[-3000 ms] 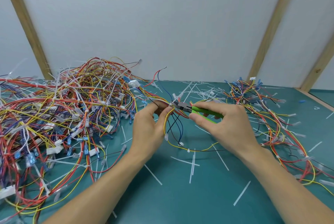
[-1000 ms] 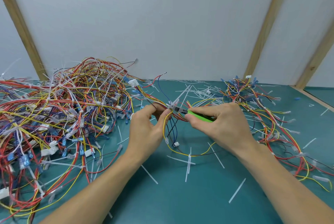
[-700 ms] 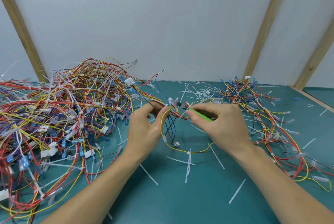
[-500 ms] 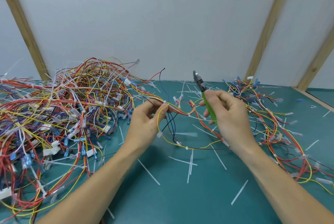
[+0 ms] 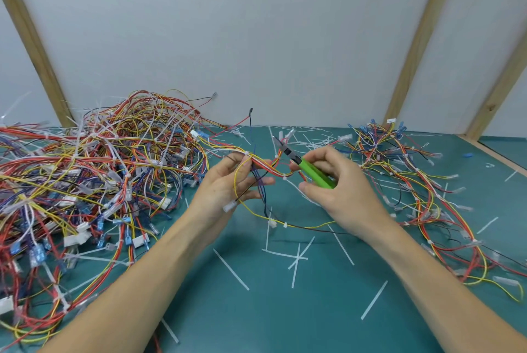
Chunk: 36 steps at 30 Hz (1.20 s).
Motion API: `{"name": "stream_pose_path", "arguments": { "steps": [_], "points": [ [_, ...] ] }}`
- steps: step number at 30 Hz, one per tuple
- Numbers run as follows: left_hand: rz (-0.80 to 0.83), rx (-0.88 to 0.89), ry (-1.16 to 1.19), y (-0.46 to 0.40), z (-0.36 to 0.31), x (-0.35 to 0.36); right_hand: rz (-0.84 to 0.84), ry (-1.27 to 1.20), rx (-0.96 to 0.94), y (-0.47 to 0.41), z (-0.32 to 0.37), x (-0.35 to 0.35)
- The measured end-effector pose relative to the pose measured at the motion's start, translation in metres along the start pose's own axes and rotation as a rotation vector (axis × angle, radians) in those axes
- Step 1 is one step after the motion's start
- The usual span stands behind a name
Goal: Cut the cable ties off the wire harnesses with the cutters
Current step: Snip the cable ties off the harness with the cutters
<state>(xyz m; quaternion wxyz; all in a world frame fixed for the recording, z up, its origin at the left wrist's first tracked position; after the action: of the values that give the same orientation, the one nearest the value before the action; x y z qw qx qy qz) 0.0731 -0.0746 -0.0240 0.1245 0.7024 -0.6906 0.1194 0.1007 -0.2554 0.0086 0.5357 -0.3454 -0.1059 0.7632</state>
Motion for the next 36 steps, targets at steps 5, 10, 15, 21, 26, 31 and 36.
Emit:
{"name": "stream_pose_path", "arguments": {
  "steps": [5, 10, 15, 21, 26, 31, 36],
  "points": [
    [0.015, -0.135, 0.092, 0.0, 0.013, -0.001, -0.009, 0.024, -0.047, 0.001, 0.003, 0.004],
    [-0.045, -0.292, -0.022, -0.001, 0.032, -0.01, -0.174, -0.083, -0.072, -0.001, 0.009, -0.01],
    [-0.312, -0.267, -0.116, 0.0, 0.018, -0.045, -0.269, -0.208, 0.021, 0.0, 0.002, -0.016],
    [-0.498, 0.566, -0.466, 0.048, -0.075, -0.02, -0.312, -0.326, 0.255, 0.008, -0.028, -0.009],
    [-0.1, 0.41, -0.783, 0.037, -0.022, 0.057, -0.231, -0.382, 0.321, 0.014, -0.035, 0.01],
    [-0.11, 0.196, -0.547, 0.016, 0.001, 0.033, -0.118, -0.485, 0.332, 0.015, -0.033, 0.026],
    [-0.194, 0.052, -0.272, 0.012, 0.016, 0.013, -0.043, -0.493, 0.323, 0.014, -0.03, 0.031]
  ]
}}
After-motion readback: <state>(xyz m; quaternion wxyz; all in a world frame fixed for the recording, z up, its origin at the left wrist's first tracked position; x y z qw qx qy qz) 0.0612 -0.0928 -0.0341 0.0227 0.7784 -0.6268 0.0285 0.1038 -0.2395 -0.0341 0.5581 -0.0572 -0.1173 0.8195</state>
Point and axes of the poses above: each hand's wrist, its own y-axis away from the middle knuckle, its own x-axis out of the palm, z = x × y, the point moved 10 cm from there along -y, towards the middle knuckle, and after that the axes turned 12 degrees about -x, right-handed, at the moved point
